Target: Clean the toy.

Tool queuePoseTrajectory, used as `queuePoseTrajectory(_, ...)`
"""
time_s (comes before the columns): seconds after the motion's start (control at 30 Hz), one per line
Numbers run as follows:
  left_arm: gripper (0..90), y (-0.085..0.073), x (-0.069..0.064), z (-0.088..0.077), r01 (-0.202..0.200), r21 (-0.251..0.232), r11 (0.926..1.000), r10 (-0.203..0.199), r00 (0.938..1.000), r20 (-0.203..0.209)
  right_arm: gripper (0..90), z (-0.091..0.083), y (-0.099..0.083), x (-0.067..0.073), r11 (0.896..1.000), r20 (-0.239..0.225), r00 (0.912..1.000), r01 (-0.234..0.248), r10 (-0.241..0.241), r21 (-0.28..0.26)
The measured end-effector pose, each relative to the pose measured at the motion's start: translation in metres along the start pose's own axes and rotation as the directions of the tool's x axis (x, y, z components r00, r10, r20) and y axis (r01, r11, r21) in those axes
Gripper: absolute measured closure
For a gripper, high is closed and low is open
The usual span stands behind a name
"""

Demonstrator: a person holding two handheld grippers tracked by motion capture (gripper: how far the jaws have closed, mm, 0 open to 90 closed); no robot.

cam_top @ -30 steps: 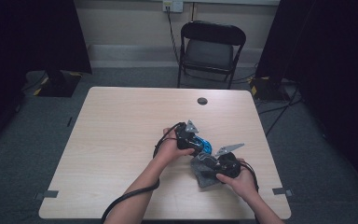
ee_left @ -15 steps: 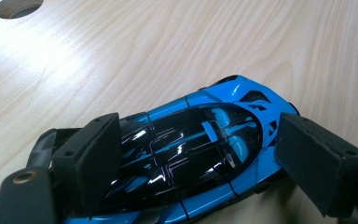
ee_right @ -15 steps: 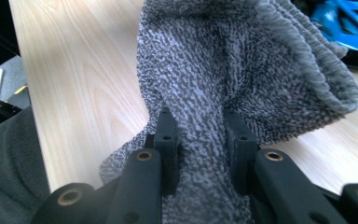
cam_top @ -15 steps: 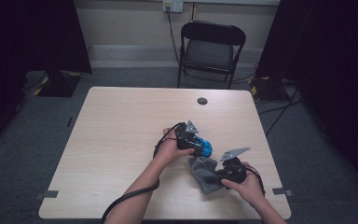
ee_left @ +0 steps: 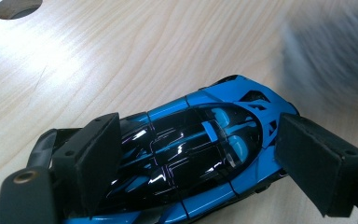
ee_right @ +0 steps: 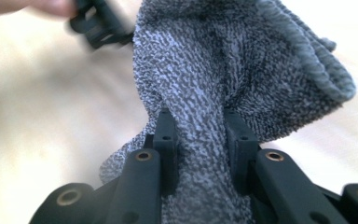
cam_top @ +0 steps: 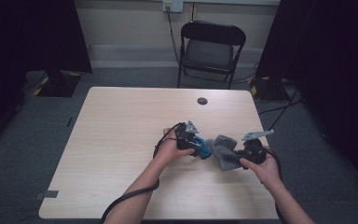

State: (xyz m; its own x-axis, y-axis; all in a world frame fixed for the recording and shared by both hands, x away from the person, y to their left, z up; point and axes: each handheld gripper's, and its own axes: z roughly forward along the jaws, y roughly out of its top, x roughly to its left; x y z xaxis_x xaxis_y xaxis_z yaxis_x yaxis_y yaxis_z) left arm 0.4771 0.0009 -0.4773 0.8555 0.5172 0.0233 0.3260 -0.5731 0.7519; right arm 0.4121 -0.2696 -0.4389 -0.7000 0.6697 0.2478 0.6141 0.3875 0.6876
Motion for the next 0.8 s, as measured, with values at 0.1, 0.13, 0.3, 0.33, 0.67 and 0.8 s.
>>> queuePoseTrajectory(0.1, 14.9, 0.000, -0.002, 0.000, 0.000, -0.005, 1.0000, 0.000, 0.9999, 0.010, 70.8, 0.003, 0.010, -0.013, 1.000, 0.034, 0.9994, -0.001, 0.001, -0.013)
queuePoseTrajectory(0.13, 14.9, 0.001, -0.004, 0.001, -0.005, -0.004, 1.0000, 0.005, 0.9998, 0.019, 70.8, 0.005, 0.014, -0.016, 1.000, 0.045, 0.9990, 0.003, -0.002, -0.011)
queuePoseTrajectory(0.3, 14.9, 0.004, -0.007, 0.003, -0.010, 0.003, 0.9999, 0.010, 0.9994, 0.033, 70.7, 0.016, 0.025, -0.029, 1.000, 0.088, 0.9960, 0.012, -0.013, 0.004)
queuePoseTrajectory(0.33, 14.9, 0.004, -0.006, 0.003, -0.011, 0.005, 0.9999, 0.011, 0.9994, 0.033, 70.7, 0.025, 0.031, -0.034, 0.999, 0.112, 0.9933, 0.029, -0.031, 0.019)
queuePoseTrajectory(0.67, 15.0, 0.002, -0.006, 0.002, -0.011, -0.007, 0.9999, 0.011, 0.9993, 0.036, 70.0, 0.064, 0.053, -0.045, 0.994, 0.131, 0.9870, 0.084, -0.093, 0.075)
queuePoseTrajectory(0.8, 15.0, 0.001, -0.005, 0.002, -0.011, -0.012, 0.9999, 0.011, 0.9994, 0.031, 68.9, 0.078, 0.060, -0.049, 0.990, 0.130, 0.9840, 0.111, -0.121, 0.088)
